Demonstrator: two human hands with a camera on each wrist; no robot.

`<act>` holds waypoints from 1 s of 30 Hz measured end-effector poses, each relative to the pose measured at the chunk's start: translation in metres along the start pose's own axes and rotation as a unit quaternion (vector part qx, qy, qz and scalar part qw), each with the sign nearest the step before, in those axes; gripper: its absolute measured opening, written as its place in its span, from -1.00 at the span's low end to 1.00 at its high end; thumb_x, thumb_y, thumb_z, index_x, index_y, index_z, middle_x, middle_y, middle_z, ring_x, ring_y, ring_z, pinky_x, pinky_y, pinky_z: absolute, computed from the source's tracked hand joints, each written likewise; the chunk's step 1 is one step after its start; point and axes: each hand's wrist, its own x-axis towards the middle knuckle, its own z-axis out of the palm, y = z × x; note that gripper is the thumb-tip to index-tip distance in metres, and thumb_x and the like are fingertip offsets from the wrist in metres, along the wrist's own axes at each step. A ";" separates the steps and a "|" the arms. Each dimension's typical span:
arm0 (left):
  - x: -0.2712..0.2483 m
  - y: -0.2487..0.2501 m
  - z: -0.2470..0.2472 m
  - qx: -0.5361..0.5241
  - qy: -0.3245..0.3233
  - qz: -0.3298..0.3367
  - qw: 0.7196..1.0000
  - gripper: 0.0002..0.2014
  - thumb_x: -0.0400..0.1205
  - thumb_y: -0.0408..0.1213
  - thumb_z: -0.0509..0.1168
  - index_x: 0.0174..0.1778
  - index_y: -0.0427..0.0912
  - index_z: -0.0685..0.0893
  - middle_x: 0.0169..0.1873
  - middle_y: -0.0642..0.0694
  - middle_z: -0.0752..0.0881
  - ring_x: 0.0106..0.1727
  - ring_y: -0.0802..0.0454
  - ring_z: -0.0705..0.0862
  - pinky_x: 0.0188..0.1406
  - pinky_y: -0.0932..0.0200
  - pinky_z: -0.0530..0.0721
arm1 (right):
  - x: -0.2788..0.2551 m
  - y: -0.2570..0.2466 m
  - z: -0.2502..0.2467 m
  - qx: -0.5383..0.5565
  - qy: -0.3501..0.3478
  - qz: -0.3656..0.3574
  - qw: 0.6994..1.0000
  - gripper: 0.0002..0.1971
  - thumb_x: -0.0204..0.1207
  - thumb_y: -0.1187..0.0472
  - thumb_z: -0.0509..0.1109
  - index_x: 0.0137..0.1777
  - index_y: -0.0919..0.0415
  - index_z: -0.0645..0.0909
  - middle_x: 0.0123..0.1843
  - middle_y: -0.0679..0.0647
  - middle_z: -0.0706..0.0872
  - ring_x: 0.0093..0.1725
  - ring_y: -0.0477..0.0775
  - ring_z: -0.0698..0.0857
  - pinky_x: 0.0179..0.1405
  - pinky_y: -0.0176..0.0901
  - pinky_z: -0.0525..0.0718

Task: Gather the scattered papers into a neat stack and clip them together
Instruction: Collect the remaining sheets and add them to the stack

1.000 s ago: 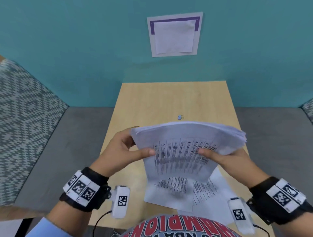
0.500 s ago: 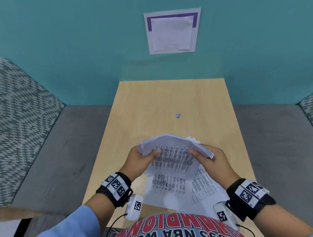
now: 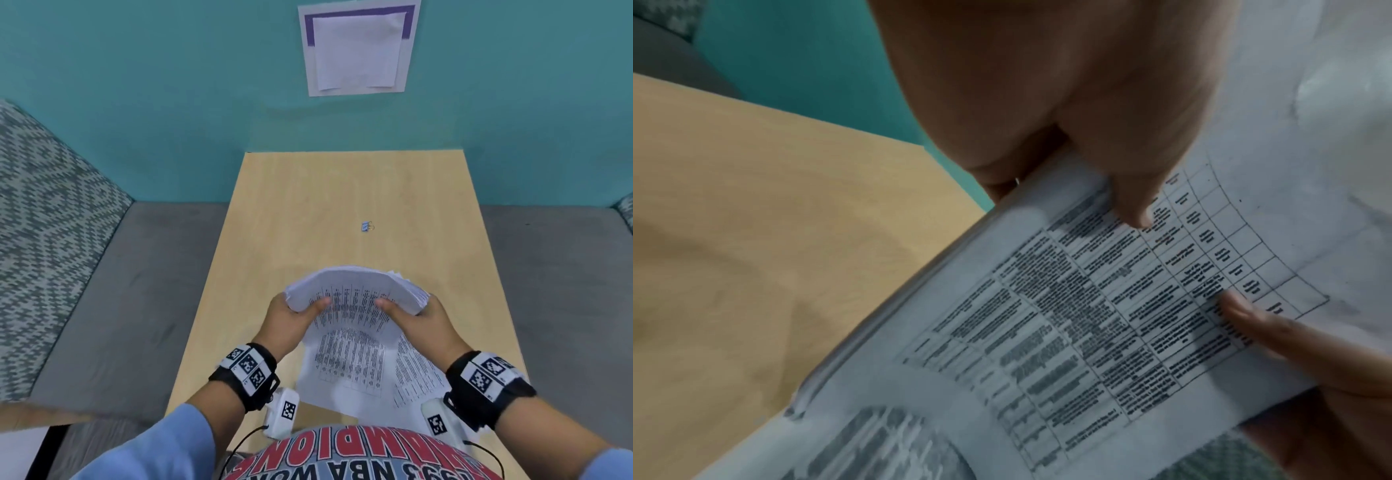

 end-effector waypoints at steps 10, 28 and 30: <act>-0.002 0.024 -0.106 0.049 0.162 0.012 0.986 -0.76 0.58 -0.13 0.65 0.03 -0.20 0.87 -0.02 -0.18 0.93 0.06 -0.15 0.91 0.16 -0.27 0.87 | 0.044 0.100 0.004 -0.321 -0.071 0.273 0.904 -0.20 0.36 -0.46 0.54 0.16 0.29 0.49 -0.04 0.09 0.68 -0.23 -0.01 0.70 -0.39 -0.19 0.51; -0.017 0.003 -0.145 0.082 0.162 -0.009 0.983 -0.91 0.59 -0.20 0.63 -0.09 0.07 0.85 -0.24 0.32 0.91 -0.19 0.40 0.87 -0.15 0.25 0.79 | 0.032 0.147 -0.043 -0.388 0.060 0.185 0.901 -0.77 0.54 0.30 0.57 -0.06 0.17 0.53 -0.25 0.12 0.65 -0.33 0.14 0.62 -0.41 -0.08 0.50; -0.016 0.000 -0.142 0.086 0.160 -0.017 0.983 -0.92 0.58 -0.17 0.64 -0.06 0.02 0.88 -0.18 0.23 0.93 -0.14 0.30 0.90 -0.03 0.06 0.85 | 0.023 0.148 -0.062 -0.454 0.061 0.197 0.867 -0.57 0.48 0.16 0.64 0.26 0.29 0.60 -0.04 0.22 0.66 -0.10 0.28 0.67 -0.19 0.04 0.66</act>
